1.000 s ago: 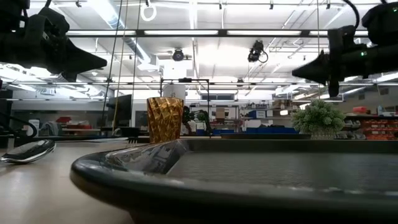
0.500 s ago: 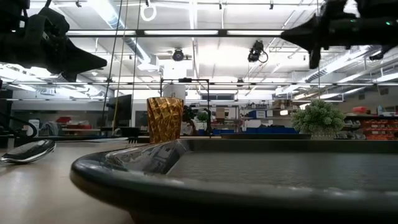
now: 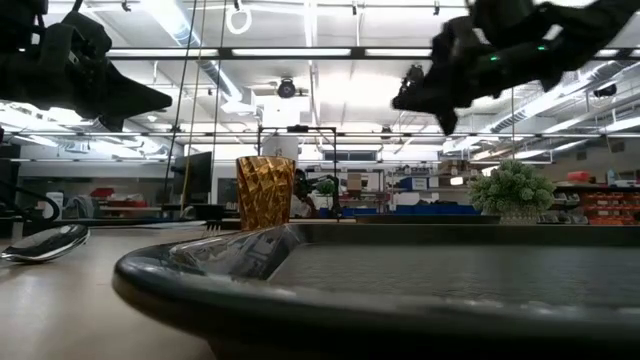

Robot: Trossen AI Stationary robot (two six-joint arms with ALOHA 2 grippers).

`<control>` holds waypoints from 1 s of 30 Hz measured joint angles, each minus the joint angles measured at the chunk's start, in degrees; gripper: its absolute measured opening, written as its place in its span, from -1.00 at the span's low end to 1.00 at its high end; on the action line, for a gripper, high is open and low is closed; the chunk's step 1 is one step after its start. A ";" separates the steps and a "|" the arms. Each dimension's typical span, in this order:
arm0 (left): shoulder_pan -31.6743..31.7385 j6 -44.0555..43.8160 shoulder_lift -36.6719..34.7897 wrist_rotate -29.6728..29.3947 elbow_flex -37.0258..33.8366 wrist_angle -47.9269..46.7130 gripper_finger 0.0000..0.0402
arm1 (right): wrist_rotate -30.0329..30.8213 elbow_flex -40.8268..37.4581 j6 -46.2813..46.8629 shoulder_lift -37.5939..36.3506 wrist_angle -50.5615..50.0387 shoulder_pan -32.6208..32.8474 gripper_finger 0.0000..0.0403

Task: Pick and place plate/cup/fork/spoon on tray
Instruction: Put the yellow cup on the black tray

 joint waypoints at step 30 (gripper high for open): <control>0.00 0.02 0.00 -0.02 0.00 0.00 -0.94 | 13.57 52.82 -25.73 39.55 -39.90 10.83 -0.18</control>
